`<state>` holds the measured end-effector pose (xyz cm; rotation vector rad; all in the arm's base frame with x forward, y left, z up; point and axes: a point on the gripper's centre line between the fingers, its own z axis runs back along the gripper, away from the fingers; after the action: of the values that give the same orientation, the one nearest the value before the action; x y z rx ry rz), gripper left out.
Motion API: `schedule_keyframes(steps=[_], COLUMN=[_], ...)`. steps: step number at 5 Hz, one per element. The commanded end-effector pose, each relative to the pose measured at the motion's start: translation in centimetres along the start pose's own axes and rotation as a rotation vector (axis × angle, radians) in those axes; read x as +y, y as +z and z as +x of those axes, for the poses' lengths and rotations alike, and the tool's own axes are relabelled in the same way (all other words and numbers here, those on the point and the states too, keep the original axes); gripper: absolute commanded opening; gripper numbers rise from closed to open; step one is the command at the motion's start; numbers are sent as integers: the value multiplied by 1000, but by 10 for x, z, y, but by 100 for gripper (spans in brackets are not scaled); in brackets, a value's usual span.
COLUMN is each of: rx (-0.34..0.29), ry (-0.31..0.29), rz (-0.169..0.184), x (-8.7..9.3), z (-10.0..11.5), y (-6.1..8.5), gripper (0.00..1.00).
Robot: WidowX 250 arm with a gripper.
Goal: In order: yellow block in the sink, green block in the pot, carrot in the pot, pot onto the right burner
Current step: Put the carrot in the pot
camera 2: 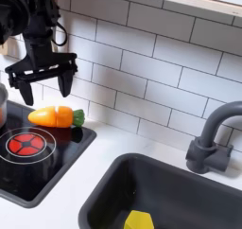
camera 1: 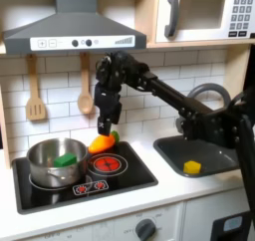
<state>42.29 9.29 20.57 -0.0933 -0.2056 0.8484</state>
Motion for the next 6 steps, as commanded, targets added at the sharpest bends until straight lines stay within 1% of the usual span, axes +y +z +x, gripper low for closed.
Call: schedule_keyframes(steps=[1, 2, 3, 4, 5, 6], rx=[46, 14, 15, 1, -10, -11], ry=[144, 206, 234, 271, 294, 314], rz=[62, 73, 76, 59, 54, 52], x=[2, 1, 2, 1, -2, -5], z=[-9, -8, -3, 1, 4, 7], y=[-5, -7, -15, -15, -14, -18], gripper=[100, 100, 100, 100, 100, 100])
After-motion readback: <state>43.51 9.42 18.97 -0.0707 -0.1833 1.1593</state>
